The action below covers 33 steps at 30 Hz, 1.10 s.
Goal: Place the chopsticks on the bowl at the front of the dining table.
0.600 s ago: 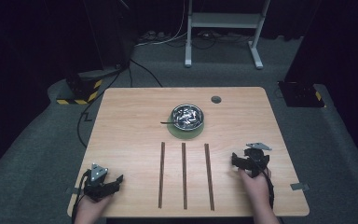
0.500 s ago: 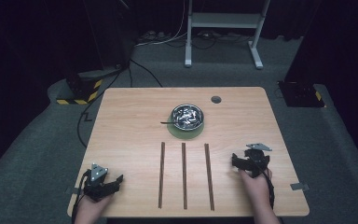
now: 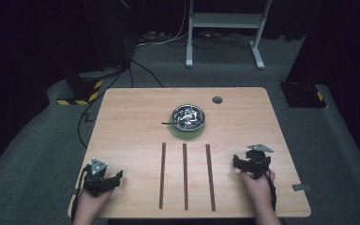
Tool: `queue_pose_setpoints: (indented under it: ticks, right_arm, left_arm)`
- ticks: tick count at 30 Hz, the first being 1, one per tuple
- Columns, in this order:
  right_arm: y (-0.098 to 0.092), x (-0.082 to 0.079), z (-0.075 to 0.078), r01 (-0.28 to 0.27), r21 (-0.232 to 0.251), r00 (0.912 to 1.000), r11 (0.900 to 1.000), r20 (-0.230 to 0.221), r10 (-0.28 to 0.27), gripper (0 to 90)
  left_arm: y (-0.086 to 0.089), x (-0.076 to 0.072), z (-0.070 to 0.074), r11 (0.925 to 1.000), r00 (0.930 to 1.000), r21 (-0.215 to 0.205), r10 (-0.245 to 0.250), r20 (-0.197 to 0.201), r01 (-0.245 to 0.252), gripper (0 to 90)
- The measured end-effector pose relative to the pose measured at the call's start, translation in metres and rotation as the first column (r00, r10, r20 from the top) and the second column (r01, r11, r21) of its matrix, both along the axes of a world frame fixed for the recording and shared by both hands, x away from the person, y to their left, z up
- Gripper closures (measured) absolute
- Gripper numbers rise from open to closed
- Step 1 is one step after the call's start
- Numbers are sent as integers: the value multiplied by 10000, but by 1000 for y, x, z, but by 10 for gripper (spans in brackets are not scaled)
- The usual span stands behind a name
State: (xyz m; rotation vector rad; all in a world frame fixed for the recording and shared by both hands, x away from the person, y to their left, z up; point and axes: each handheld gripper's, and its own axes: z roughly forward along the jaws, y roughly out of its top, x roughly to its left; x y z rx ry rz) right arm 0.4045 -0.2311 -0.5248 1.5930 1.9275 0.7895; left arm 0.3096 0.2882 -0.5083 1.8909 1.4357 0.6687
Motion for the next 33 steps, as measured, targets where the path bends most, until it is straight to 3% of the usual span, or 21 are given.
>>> queue_pose_setpoints:
  ticks: [3,6,10,12,16,19,22,25,33]
  right_arm:
    - [0,0,0,-58,63,10000,10000,-7,58,137]
    - [0,-3,1,-331,32,9994,9994,118,331,197]
    - [0,-3,1,-388,-7,9991,9992,184,388,219]
    - [1,-4,1,-481,14,9987,9988,193,480,243]
    - [9,-12,4,-733,-97,9969,9973,297,735,291]
    - [23,-22,13,-1355,55,9898,9908,452,1351,336]
    - [39,-33,20,-1868,625,9810,9804,643,1829,381]
    - [55,-42,20,-2205,534,9731,9739,803,2159,404]
    - [77,-47,12,-2711,861,9624,9587,431,2683,446]
  left_arm:
    - [-13,8,-5,9998,10000,-206,-9,-4,9,291]
    - [-23,15,-14,9999,9997,-86,56,-246,-58,286]
    - [-25,16,-19,9999,9997,115,-28,-258,31,277]
    - [-24,15,-21,9998,9998,-157,-84,-193,81,263]
    - [-27,13,-21,9997,9997,-101,-209,-156,207,250]
    - [-28,12,-21,9995,9995,-100,-288,-157,286,253]
    - [-28,12,-21,9995,9994,-88,-294,-163,293,254]
    - [-27,12,-21,9994,9994,-121,-326,-154,324,256]
    - [-27,12,-21,9994,9994,-122,-322,-152,320,256]
